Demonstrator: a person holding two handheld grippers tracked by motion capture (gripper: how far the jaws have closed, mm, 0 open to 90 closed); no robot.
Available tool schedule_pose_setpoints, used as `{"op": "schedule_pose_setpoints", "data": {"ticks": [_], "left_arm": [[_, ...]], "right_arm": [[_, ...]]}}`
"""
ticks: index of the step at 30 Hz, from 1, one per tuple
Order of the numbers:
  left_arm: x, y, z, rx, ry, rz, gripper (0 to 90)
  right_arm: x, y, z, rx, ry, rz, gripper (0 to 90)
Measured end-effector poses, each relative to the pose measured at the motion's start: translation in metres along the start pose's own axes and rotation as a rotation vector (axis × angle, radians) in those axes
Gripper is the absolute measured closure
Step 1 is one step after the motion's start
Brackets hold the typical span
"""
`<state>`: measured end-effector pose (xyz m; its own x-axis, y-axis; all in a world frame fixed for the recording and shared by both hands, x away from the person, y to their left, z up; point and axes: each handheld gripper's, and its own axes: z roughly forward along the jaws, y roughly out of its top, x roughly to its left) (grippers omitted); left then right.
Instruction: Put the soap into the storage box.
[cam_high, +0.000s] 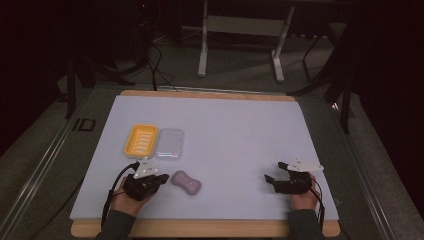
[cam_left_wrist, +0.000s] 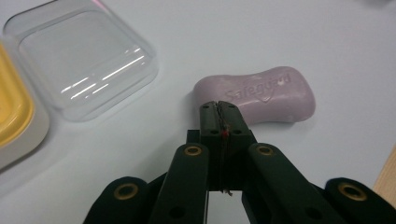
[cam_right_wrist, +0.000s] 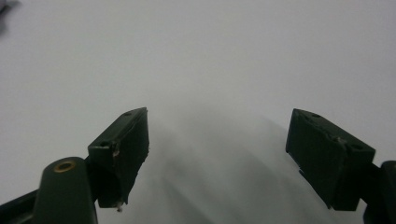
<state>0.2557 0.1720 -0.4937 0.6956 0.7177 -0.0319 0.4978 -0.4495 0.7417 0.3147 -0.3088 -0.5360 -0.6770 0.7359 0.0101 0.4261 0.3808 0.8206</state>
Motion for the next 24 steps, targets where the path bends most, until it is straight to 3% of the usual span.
{"op": "schedule_pose_setpoints", "data": {"ticks": [13, 24], "left_arm": [[-0.015, 0.015, 0.013, 0.031, -0.066, 0.072, 89.0], [-0.021, 0.018, 0.020, 0.050, -0.091, 0.090, 89.7]], "right_arm": [[0.000, 0.000, 0.000, 0.002, 0.001, 0.002, 20.9], [0.000, 0.000, 0.001, 0.011, 0.002, -0.003, 20.9]]}}
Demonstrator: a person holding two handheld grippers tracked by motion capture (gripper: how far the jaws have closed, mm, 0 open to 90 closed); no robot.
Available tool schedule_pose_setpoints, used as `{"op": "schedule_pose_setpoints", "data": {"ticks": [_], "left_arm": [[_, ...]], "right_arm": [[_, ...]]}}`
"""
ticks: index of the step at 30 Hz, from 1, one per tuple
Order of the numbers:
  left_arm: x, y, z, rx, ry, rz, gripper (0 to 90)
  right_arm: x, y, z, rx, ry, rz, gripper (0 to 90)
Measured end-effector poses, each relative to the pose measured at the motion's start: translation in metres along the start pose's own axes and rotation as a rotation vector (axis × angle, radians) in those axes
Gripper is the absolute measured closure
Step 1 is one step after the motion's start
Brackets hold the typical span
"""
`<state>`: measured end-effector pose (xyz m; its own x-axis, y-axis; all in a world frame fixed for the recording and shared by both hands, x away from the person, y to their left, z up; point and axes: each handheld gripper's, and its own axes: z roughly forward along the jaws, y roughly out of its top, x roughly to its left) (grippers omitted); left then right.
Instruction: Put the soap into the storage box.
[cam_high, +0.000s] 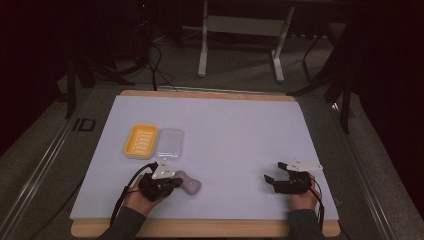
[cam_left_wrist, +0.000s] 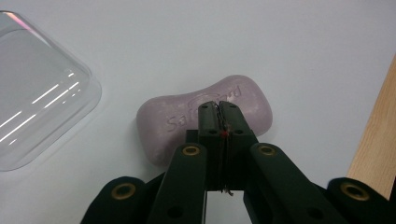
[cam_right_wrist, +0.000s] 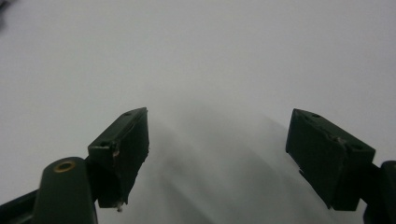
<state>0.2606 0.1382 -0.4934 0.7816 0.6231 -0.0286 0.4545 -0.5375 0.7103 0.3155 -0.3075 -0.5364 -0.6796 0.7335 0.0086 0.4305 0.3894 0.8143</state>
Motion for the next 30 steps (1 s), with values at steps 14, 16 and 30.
{"op": "schedule_pose_setpoints", "data": {"ticks": [14, 16, 30], "left_arm": [[-0.008, 0.003, 0.009, 0.028, -0.077, 0.082, 90.0], [-0.009, 0.004, 0.011, 0.030, -0.086, 0.087, 89.9], [-0.017, 0.004, 0.021, 0.068, -0.130, 0.148, 89.9]], "right_arm": [[0.000, 0.000, 0.001, 0.006, 0.002, -0.005, 20.9], [0.001, 0.000, 0.001, 0.007, 0.002, -0.005, 20.9], [0.001, 0.000, 0.000, 0.008, 0.002, -0.007, 20.9]]}}
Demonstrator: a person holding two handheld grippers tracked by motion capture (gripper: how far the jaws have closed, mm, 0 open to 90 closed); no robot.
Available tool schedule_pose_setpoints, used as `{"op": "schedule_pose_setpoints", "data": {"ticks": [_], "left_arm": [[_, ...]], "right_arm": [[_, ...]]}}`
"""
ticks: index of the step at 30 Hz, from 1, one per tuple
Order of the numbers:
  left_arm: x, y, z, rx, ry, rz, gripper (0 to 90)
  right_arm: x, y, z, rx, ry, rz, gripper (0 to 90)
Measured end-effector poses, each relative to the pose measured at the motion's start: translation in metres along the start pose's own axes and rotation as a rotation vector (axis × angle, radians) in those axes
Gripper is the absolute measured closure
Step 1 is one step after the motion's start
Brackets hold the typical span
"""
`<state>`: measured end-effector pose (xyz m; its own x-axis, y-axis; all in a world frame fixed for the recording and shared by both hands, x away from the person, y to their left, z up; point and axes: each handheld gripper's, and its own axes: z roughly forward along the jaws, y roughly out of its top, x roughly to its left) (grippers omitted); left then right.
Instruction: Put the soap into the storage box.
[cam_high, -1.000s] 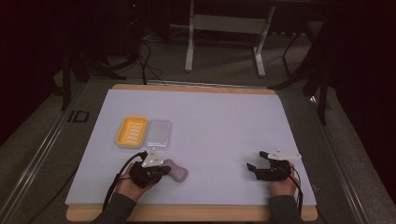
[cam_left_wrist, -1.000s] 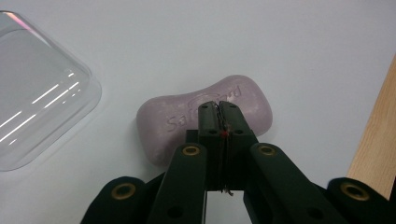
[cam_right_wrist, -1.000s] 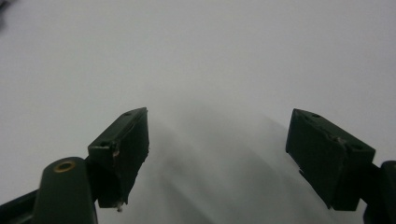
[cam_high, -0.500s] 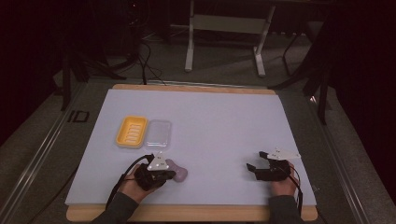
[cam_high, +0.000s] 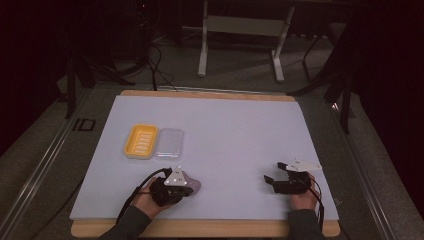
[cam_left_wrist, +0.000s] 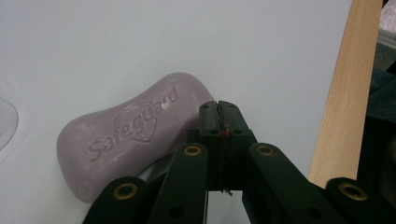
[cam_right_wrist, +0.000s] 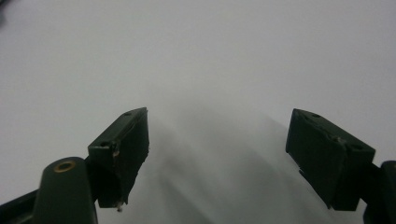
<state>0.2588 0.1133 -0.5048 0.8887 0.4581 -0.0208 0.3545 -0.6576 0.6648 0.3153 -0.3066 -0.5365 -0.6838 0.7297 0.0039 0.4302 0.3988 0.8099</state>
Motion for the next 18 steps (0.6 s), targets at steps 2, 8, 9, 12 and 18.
{"op": "schedule_pose_setpoints", "data": {"ticks": [2, 8, 9, 12, 18], "left_arm": [[0.000, 0.000, 0.001, 0.003, -0.003, 0.001, 89.9], [-0.001, -0.001, 0.003, 0.003, -0.025, 0.017, 89.9], [-0.002, -0.001, 0.003, 0.006, -0.026, 0.020, 89.9], [-0.003, -0.001, 0.005, 0.016, -0.039, 0.028, 89.9], [-0.004, -0.008, 0.012, 0.041, -0.057, 0.025, 89.9]], "right_arm": [[0.000, 0.000, 0.000, 0.000, 0.000, 0.000, 20.9], [0.000, 0.000, 0.000, 0.000, 0.001, -0.001, 21.0], [0.000, 0.000, 0.000, 0.000, 0.001, -0.001, 21.0], [0.000, 0.000, 0.000, 0.000, 0.001, -0.001, 21.0], [0.000, 0.000, 0.000, 0.000, 0.000, -0.002, 21.0]]}}
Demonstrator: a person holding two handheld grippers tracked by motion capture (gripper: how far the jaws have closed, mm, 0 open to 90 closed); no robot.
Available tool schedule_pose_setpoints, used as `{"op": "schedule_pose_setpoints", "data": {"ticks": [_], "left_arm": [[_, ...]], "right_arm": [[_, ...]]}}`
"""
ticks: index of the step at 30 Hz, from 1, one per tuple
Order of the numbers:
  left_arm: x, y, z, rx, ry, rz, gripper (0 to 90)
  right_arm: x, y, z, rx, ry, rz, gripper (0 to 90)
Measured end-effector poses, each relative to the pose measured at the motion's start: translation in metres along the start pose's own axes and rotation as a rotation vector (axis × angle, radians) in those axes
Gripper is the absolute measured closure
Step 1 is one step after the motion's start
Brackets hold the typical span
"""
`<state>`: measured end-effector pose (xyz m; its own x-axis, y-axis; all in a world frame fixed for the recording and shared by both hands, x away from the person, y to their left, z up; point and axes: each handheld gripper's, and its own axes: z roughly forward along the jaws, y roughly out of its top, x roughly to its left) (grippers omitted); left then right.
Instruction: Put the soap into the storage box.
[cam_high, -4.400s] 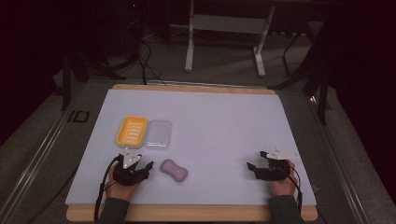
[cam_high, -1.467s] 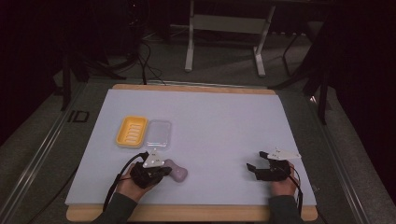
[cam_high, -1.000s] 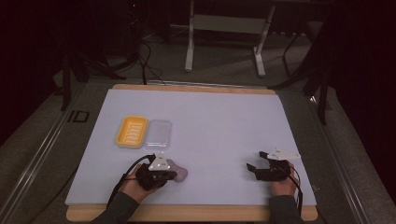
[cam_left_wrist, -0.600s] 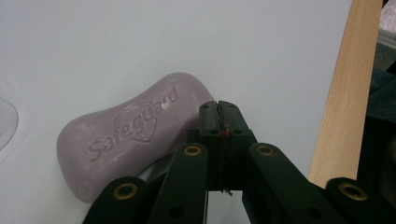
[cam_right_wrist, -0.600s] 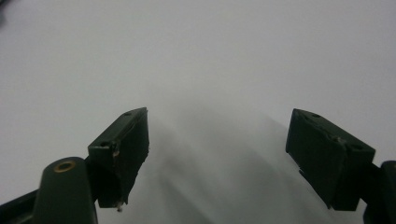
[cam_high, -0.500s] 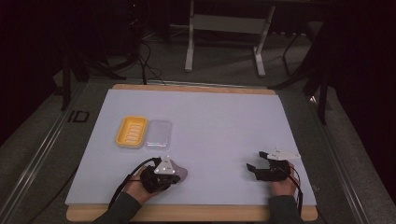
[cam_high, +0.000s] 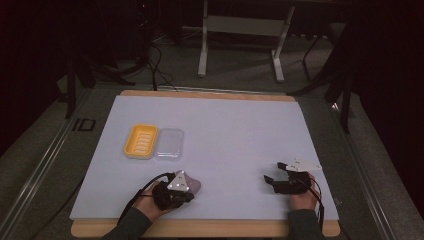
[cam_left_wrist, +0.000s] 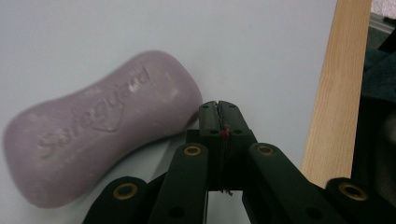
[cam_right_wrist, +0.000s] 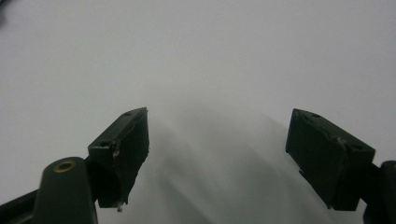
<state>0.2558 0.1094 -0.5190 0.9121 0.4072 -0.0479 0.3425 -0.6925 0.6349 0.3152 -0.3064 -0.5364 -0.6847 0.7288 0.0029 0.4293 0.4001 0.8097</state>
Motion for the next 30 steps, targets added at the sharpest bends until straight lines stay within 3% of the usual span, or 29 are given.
{"op": "schedule_pose_setpoints", "data": {"ticks": [3, 12, 30], "left_arm": [[-0.001, -0.001, 0.003, 0.025, 0.003, 0.012, 89.8], [0.002, 0.000, 0.006, 0.023, -0.004, 0.009, 89.9], [0.013, 0.013, 0.014, 0.014, 0.080, -0.051, 88.4]], "right_arm": [[0.000, 0.000, 0.000, 0.000, 0.000, 0.001, 21.0], [0.000, 0.000, 0.000, 0.000, 0.000, 0.000, 21.0], [0.000, 0.000, 0.000, 0.000, 0.000, -0.002, 21.0]]}}
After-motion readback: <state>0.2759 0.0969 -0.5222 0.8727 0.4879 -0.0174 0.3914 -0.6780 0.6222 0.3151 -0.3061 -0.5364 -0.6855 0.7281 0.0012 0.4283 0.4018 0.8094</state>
